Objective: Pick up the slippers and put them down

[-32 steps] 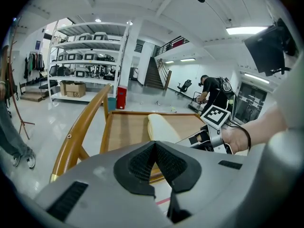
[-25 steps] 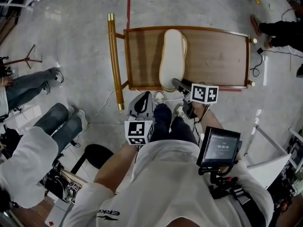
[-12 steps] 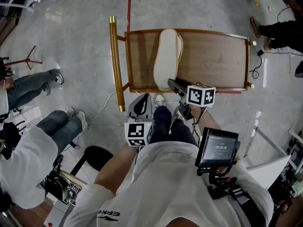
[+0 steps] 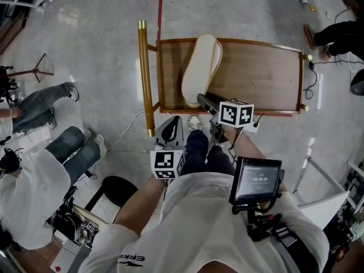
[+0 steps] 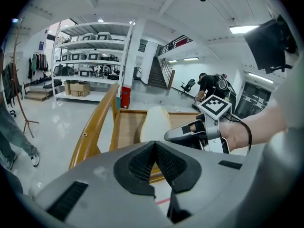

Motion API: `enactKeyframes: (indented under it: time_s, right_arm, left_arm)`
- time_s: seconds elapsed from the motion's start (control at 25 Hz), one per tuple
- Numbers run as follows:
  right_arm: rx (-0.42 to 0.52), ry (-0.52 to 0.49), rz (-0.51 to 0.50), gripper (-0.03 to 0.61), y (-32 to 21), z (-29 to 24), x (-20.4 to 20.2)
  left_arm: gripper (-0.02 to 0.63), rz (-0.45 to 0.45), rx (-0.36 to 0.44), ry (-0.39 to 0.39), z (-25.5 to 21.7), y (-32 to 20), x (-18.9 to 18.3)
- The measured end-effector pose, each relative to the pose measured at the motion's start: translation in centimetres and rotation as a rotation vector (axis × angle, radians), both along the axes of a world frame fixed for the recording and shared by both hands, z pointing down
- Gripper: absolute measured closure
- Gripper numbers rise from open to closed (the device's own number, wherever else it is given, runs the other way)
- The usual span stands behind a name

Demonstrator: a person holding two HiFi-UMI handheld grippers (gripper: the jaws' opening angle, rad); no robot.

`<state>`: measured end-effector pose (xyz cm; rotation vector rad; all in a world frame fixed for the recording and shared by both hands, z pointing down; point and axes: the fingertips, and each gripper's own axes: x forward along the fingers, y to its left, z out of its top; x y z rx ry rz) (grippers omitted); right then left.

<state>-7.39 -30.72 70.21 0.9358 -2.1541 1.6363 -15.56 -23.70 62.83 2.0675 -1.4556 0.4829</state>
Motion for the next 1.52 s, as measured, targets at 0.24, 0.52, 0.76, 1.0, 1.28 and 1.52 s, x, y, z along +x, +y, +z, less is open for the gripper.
enactKeyframes:
  time_s: [0.24,0.52,0.76,1.0,1.28,1.52]
  right_arm:
    - [0.001,0.006,0.014,0.439,-1.0,0.4,-1.5]
    - [-0.001,0.026,0.043,0.44,-2.4,1.3,-2.6]
    - [0.023,0.035,0.062,0.494,-2.9,1.0,-2.8]
    - [0.061,0.042,0.052,0.511,-2.0,0.3,-1.5]
    - [0.06,0.083,0.033,0.518,0.1,-0.9,1.7]
    - [0.028,0.133,0.038,0.518,1.8,-1.3,4.2]
  left_arm:
    - [0.612,-0.015,-0.005,-0.004,0.0,0.0,-1.0]
    - [0.612,-0.02,-0.011,0.001,0.2,-0.1,-1.8]
    - [0.612,-0.007,-0.005,0.012,0.0,-0.1,-1.9]
    - [0.612,-0.006,0.008,0.004,-0.2,-0.4,-1.9]
    - [0.612,0.009,0.028,0.005,-0.9,-0.3,-0.7]
    - [0.612,0.027,0.036,0.011,-1.6,0.3,0.7]
